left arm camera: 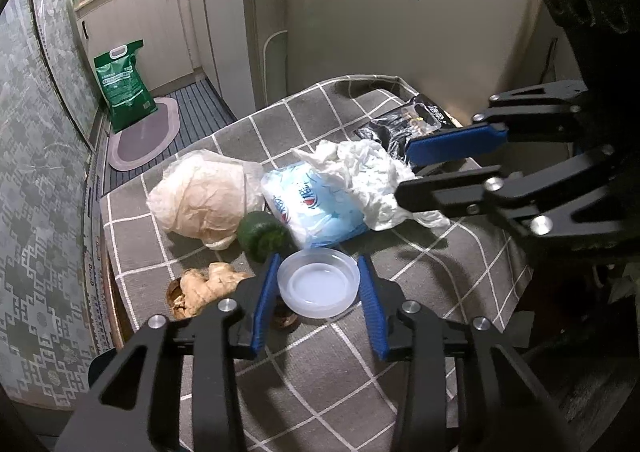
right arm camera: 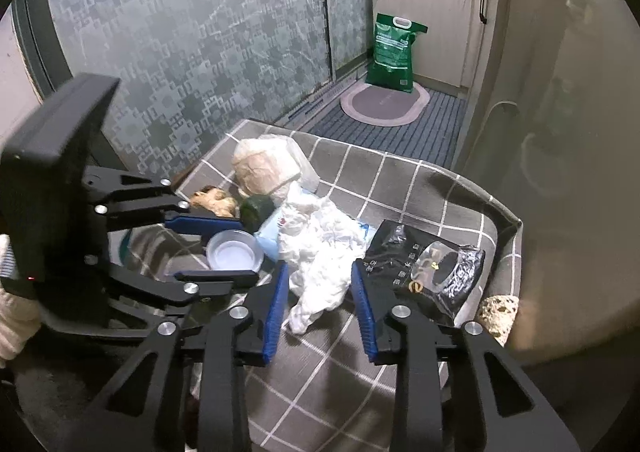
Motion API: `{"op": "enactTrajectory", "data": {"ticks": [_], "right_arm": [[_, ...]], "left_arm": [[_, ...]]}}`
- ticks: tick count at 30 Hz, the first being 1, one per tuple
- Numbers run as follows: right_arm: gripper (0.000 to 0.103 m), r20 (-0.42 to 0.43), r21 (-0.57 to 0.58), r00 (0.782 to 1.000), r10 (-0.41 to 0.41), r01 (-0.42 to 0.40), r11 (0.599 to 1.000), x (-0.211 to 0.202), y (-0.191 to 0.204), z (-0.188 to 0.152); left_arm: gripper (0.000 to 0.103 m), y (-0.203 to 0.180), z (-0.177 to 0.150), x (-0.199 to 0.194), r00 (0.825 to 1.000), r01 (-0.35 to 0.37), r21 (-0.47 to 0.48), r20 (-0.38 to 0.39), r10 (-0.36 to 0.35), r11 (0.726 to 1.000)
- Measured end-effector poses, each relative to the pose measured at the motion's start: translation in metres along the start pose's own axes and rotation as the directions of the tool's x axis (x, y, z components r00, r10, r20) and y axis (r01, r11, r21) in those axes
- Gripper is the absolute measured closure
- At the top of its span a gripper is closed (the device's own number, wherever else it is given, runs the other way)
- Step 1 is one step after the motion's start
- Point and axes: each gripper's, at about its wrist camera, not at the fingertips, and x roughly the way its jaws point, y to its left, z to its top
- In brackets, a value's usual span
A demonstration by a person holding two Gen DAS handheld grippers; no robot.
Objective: Collect trash
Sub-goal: 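Grasp the clear plastic lid with the left tool while the right tool grasps the crumpled tissue, then carry the lid and tissue to the teal bin and open both tools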
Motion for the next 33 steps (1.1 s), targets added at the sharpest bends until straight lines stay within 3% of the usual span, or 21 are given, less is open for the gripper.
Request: {"op": "enactTrajectory", "data": {"ticks": [7, 10, 16, 20, 33], "right_arm": [[0.091, -0.013, 0.006, 1.000, -0.017, 0.017, 1.000, 0.010, 0.000, 0.003], [0.094, -0.007, 0.003, 1.000, -0.024, 0.024, 1.000, 0.007, 0.002, 0.007], [0.096, 0.048, 0.021, 0.999, -0.023, 0.022, 1.000, -0.014, 0.003, 0.012], [0.096, 0.092, 0.024, 0.996, -0.023, 0.021, 1.000, -0.032, 0.005, 0.018], [0.096, 0.199, -0.011, 0.980, 0.021, -0.020, 1.000, -0.061, 0.041, 0.041]], "left_arm": [[0.061, 0.005, -0.001, -0.008, 0.999, 0.014, -0.017, 0.035, -0.013, 1.000], [0.061, 0.005, -0.003, -0.017, 0.998, 0.019, -0.027, 0.060, -0.018, 0.999], [0.061, 0.007, -0.004, -0.049, 0.986, 0.042, -0.062, 0.162, -0.031, 0.997], [0.061, 0.011, -0.003, -0.069, 0.976, 0.020, -0.098, 0.219, 0.002, 0.995], [0.061, 0.045, -0.029, -0.110, 0.958, -0.040, -0.208, 0.271, 0.097, 0.977]]}}
